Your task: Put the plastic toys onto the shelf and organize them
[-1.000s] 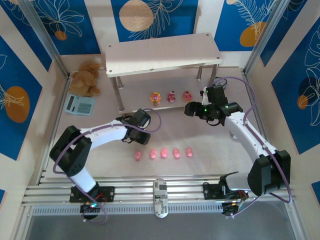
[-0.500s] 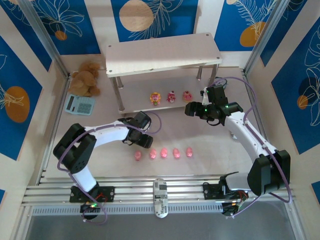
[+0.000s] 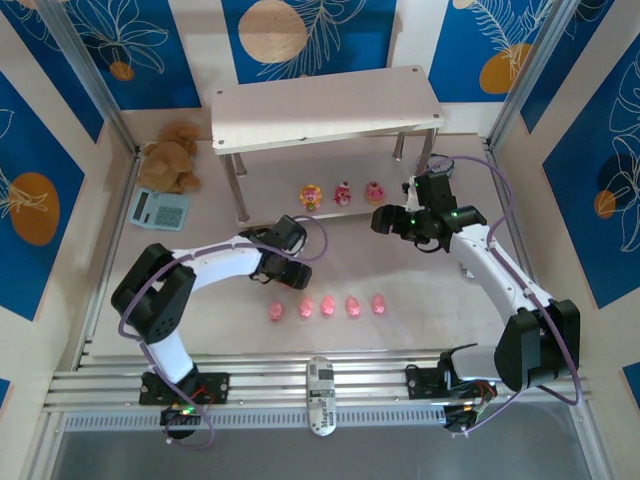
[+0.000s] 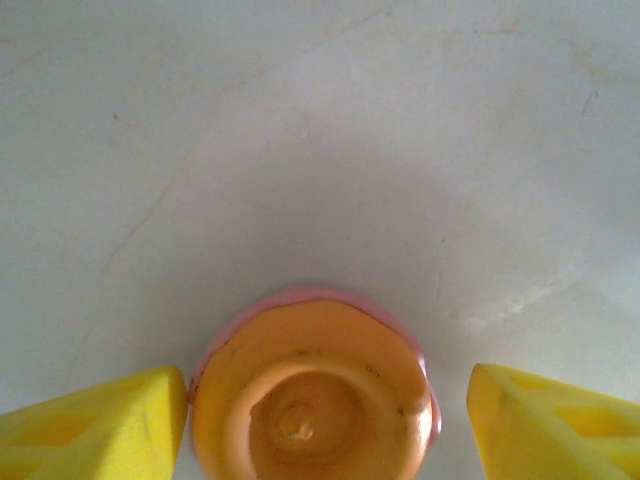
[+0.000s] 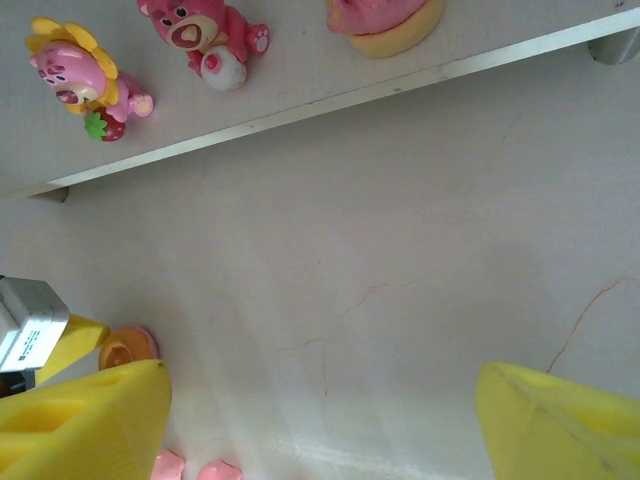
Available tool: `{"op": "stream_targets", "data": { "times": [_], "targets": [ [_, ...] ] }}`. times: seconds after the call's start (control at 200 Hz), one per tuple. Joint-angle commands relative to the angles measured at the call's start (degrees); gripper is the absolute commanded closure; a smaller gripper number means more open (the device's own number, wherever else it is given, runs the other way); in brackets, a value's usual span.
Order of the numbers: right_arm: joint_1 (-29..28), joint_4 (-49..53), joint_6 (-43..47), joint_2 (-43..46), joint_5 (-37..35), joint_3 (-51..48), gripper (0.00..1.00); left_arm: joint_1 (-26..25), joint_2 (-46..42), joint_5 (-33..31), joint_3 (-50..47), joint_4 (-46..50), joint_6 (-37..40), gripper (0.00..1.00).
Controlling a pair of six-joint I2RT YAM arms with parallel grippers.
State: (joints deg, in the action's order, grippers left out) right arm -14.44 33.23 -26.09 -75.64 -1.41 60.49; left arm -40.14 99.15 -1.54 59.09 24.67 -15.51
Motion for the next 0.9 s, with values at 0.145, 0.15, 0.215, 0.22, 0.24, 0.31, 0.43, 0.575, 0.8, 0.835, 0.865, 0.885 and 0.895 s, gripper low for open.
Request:
{"op": "stream_targets", "data": {
  "times": [0.145,0.15,0.215,0.22,0.24,0.31,0.43,0.575,0.8,0.835,0.865,0.885,0.895],
  "targets": [
    [1.1,-0.7,0.5,-0.2,2.1,-1.3,0.2,-0.2,2.7,-0.2,1.2,2.6,0.7,0.27],
    [1.1,-0.7,0.5,-0.2,2.2,-1.3,0.2,-0.3,2.6,-0.2,1.1,2.7,0.7,0.27],
    [1.3,-0.9,0.5,-0.2,2.4,-1.5,0.2,-0.5,2.5,-0.4,1.0,3.4,0.7,0.27],
    [1.3,-0.9,0.5,-0.2,2.4,-1.5,0.2,-0.5,2.5,-0.4,1.0,3.4,0.7,0.27],
    [1.4,-0.9,0.4,-0.3,2.5,-1.5,0.2,-0.6,2.4,-0.4,0.9,3.5,0.7,0.27],
    [1.5,-1.2,0.4,-0.3,2.6,-1.6,0.2,-0.7,2.3,-0.5,0.6,3.9,0.6,0.27],
    [1.6,-1.3,0.3,-0.3,2.6,-1.7,0.2,-0.7,2.6,-0.6,0.2,3.7,0.6,0.28],
    [1.8,-1.2,0.4,-0.2,2.7,-1.7,0.2,-0.9,3.2,-0.2,0.3,4.0,0.2,0.31],
    [2.1,-1.5,0.4,-0.3,3.0,-1.6,0.2,-0.9,1.7,-1.3,-1.1,4.7,0.3,0.48],
    [2.2,-1.5,0.4,-0.4,3.1,-1.5,0.2,-0.9,1.3,-1.5,-1.3,4.6,0.3,0.49],
    [2.2,-1.5,0.4,-0.4,3.1,-1.5,0.2,-0.9,0.8,-1.8,-1.3,4.7,0.2,0.5],
    [2.2,-1.5,0.4,-0.5,3.0,-1.4,0.2,-0.9,0.5,-2.0,-1.3,4.8,0.3,0.51],
    [2.1,-1.5,0.4,-0.5,3.0,-1.4,0.2,-0.9,0.4,-2.0,-1.3,4.8,0.2,0.51]
  ]
}}
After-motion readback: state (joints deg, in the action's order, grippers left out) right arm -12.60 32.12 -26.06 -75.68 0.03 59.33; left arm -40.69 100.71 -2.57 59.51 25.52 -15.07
